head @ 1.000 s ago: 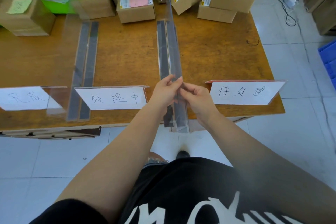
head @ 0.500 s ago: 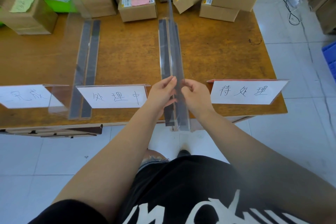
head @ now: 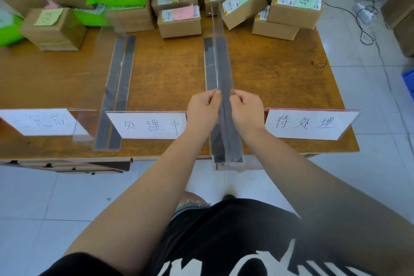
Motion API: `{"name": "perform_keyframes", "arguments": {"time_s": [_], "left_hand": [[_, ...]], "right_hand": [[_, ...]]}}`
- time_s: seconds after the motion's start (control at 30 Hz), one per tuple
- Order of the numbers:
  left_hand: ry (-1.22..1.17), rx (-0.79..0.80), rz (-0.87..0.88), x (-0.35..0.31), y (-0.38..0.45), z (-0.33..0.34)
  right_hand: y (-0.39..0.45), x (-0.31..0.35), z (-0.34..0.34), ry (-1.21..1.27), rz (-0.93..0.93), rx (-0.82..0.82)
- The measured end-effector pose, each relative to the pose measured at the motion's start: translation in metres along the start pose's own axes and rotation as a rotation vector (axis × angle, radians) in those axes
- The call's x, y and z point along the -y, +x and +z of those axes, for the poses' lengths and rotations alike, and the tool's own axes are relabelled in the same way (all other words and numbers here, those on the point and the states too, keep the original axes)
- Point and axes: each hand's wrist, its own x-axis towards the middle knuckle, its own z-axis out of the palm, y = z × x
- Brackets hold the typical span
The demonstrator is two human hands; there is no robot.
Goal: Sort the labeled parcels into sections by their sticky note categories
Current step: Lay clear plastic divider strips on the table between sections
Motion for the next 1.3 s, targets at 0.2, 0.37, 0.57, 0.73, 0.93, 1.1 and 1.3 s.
{"name": "perform_keyframes", "arguments": {"time_s": [0.2, 0.37, 0.57, 0.73, 0.93, 1.1, 1.3], "left_hand": [[-0.003, -0.029, 0.104, -0.023, -0.008, -0.008], [-0.036, -0.097, 0.156, -0.056, -0.024, -0.024], [-0.152, -0.071, 0.175, -0.093, -0.037, -0.038], [-0.28, -0.069, 0.208, -0.111, -0.052, -0.044], [-0.432, -0.117, 0.224, -0.125, -0.061, -0.068], [-0.363, -0.057, 0.291, -0.124, -0.073, -0.115], [-0.314, -0.062, 0.327, -0.092, -0.098, -0.195]], "right_hand": [[-0.008, 0.033, -0.013, 0.136, -0.053, -0.009], [-0.022, 0.063, -0.026, 0.225, -0.099, 0.076], [-0.035, 0.088, -0.04, 0.366, -0.164, 0.007], [-0.047, 0.102, -0.047, 0.465, -0.2, -0.029], [-0.057, 0.127, -0.045, 0.665, -0.226, 0.046], [-0.065, 0.15, -0.027, 0.827, -0.185, 0.286], [-0.089, 0.183, 0.036, 0.857, -0.166, 0.442]]}}
